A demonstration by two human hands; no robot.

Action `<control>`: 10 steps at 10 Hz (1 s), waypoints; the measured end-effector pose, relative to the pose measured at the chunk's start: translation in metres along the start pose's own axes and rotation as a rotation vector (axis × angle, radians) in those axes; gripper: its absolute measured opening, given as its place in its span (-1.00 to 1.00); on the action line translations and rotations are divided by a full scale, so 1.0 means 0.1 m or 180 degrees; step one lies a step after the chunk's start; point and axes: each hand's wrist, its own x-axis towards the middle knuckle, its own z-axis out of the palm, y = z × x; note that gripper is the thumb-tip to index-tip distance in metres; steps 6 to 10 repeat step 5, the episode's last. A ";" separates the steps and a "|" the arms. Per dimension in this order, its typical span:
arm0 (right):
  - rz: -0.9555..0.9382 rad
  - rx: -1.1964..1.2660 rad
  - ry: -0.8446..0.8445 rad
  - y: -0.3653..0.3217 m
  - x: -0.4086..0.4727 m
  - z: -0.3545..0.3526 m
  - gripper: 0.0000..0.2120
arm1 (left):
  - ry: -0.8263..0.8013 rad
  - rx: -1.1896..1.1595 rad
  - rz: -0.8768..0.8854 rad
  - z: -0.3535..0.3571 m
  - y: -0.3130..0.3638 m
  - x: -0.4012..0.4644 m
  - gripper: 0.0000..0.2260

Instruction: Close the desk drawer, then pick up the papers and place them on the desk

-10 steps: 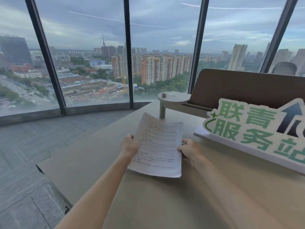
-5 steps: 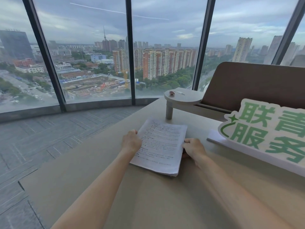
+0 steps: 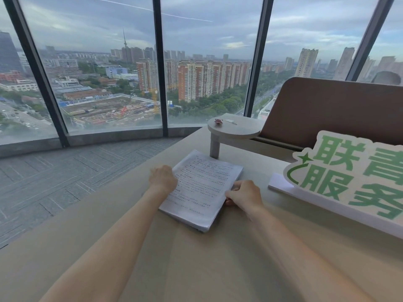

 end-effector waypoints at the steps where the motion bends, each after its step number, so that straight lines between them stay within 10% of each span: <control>1: 0.0039 -0.0107 -0.0041 -0.03 0.02 -0.01 -0.92 | 0.0031 0.0247 0.0006 0.01 0.03 0.01 -0.69; 10: -0.0046 -0.0897 0.0088 -0.11 0.05 -0.07 -0.79 | 0.0433 0.0320 0.0536 -0.11 0.09 -0.19 -0.78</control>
